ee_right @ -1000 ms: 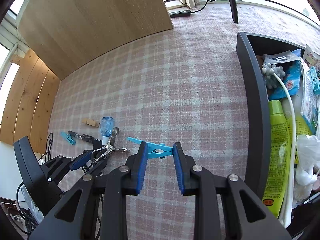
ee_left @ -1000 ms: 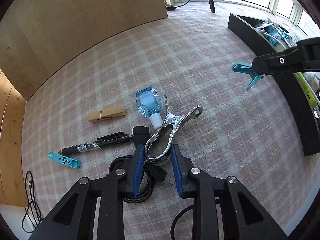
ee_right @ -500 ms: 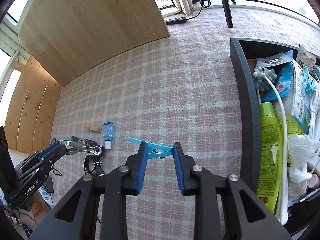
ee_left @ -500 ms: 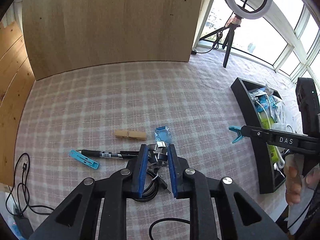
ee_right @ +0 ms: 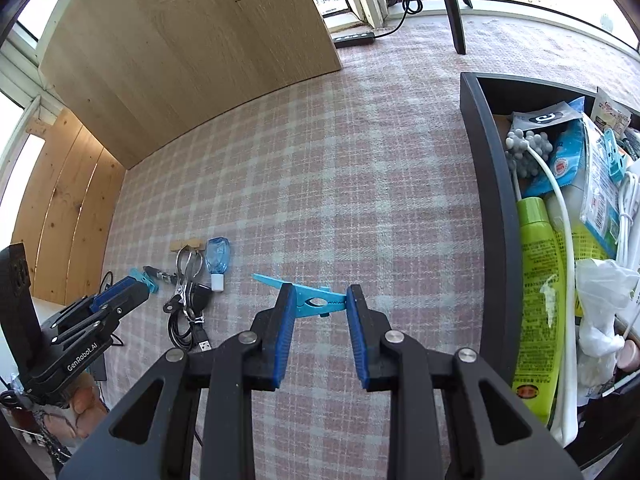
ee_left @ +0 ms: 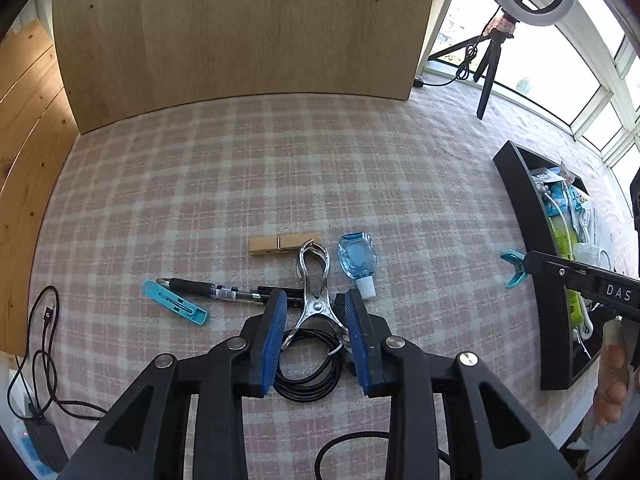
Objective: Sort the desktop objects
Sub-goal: 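Grasp the metal clip with the left gripper while the right holds the clothespin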
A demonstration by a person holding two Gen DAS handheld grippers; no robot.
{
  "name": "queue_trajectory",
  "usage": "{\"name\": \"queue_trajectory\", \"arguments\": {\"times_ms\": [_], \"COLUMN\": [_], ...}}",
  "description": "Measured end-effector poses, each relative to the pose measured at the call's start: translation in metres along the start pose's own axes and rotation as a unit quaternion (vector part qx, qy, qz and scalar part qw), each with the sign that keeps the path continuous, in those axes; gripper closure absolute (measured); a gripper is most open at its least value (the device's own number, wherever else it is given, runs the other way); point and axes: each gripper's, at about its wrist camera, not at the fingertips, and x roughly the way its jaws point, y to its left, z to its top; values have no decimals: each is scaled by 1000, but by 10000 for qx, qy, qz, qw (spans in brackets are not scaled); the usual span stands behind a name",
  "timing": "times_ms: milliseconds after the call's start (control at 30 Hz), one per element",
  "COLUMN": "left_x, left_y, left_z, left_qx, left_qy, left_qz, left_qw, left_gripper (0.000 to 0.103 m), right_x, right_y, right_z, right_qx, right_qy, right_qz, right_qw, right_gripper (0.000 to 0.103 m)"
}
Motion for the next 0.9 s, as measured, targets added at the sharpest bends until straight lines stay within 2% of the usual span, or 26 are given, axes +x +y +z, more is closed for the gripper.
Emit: {"name": "queue_trajectory", "arguments": {"times_ms": [67,200,433,600,700,900], "left_x": [8,23,42,53,49,22], "left_y": [0,-7,-11,-16,-16,-11], "left_z": [0,-2,2,0,0,3], "left_qx": [-9,240,397,576,532,421], "left_qy": [76,134,247,378,380,179], "left_qz": [50,388,638,694,685,614], "left_qw": [10000,9989,9969,9952,9955,9971], "left_gripper": [70,70,71,82,85,85], "right_x": [1,4,9,10,10,2], "right_y": [1,4,2,-1,-1,-3], "right_z": [0,0,-3,-3,-2,2], "right_qx": [-13,-103,-121,-120,-143,-134], "right_qy": [18,52,115,126,117,2], "right_qz": [-15,-116,-182,-217,-260,-266], "right_qw": [10000,9999,9997,9996,9995,9996], "right_gripper": [78,78,78,78,78,78]}}
